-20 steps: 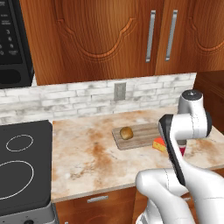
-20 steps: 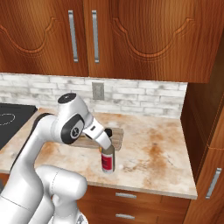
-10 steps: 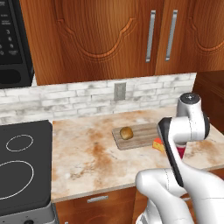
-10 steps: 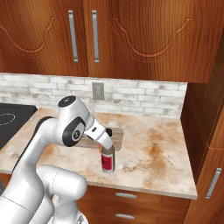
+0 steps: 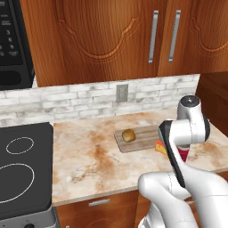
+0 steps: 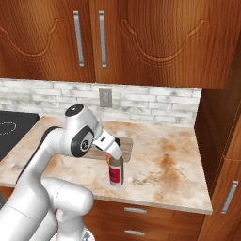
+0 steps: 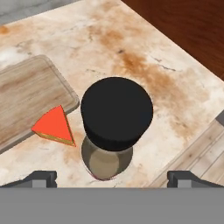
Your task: Retrieve the reheated potato from the microwave, then place the potato, cheese, and condiment on the cutting board.
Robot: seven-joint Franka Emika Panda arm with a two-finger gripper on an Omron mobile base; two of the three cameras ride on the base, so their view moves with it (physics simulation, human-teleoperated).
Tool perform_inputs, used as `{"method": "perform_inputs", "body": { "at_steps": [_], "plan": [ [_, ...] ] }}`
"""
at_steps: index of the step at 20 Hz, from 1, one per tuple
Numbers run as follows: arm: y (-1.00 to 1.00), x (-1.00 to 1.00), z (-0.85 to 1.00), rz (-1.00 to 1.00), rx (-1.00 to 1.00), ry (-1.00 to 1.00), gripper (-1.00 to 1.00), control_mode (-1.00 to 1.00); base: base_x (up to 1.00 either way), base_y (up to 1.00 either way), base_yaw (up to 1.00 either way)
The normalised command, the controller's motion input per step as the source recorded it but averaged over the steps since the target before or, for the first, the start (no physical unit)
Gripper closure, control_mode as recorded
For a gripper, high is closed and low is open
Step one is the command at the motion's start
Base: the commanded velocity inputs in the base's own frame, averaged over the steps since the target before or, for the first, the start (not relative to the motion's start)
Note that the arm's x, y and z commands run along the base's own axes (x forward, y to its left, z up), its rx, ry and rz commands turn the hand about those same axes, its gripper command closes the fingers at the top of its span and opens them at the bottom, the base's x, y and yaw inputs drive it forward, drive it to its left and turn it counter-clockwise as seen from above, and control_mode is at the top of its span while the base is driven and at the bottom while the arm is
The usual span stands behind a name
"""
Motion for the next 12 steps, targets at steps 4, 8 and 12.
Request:
{"method": "perform_inputs", "body": {
  "at_steps": [4,8,12],
  "plan": [
    [-0.04,0.14,-0.15,0.0,0.0,0.0,-1.0,-1.0,0.0,0.0,0.0],
    [-0.05,0.1,-0.09,0.0,0.0,0.0,-1.0,-1.0,0.0,0.0,0.0],
    [-0.08,0.11,-0.09,0.0,0.0,0.0,-1.0,-1.0,0.0,0.0,0.0]
  ]
}}
